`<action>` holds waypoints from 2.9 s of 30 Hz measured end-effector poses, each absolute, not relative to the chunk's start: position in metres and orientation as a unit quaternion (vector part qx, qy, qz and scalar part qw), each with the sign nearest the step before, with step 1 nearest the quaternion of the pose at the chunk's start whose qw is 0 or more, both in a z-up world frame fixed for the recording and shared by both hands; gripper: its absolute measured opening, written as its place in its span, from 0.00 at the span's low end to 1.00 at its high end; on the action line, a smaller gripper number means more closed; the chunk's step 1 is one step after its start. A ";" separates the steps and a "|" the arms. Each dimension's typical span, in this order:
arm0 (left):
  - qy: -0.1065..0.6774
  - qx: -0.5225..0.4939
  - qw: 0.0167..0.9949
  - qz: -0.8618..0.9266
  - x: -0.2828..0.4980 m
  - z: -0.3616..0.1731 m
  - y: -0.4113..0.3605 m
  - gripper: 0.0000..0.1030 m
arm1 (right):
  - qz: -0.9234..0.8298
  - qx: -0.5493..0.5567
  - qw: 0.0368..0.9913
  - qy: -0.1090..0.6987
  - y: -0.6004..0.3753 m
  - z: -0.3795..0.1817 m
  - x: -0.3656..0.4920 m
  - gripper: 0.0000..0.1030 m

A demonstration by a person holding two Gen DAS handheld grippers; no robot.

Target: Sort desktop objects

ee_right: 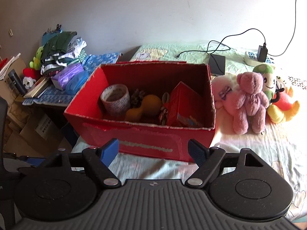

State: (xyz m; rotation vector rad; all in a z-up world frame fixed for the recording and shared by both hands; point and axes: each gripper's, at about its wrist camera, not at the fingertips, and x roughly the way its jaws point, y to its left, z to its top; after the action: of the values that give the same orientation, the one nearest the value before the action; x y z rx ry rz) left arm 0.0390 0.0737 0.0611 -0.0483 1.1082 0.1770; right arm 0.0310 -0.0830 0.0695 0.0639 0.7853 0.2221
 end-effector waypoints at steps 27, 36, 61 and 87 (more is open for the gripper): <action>0.512 0.045 0.857 0.038 0.159 0.074 0.071 0.99 | 0.030 0.089 0.918 0.386 -0.082 0.073 0.127 0.79; 0.520 0.043 0.852 0.034 0.179 0.062 0.084 0.99 | 0.004 0.084 0.908 0.410 -0.071 0.053 0.145 0.79; 0.536 0.054 0.842 0.020 0.204 0.026 0.065 0.99 | 0.000 0.076 0.878 0.473 -0.071 0.026 0.180 0.81; 0.541 0.068 0.838 0.027 0.205 0.020 0.064 0.98 | -0.007 0.077 0.879 0.470 -0.077 0.022 0.179 0.80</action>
State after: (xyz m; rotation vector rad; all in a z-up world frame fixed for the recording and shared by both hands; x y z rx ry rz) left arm 0.2053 0.0639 0.0197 0.1434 1.1439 0.0571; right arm 0.1794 -0.0775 0.0216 0.1613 0.9809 -0.0154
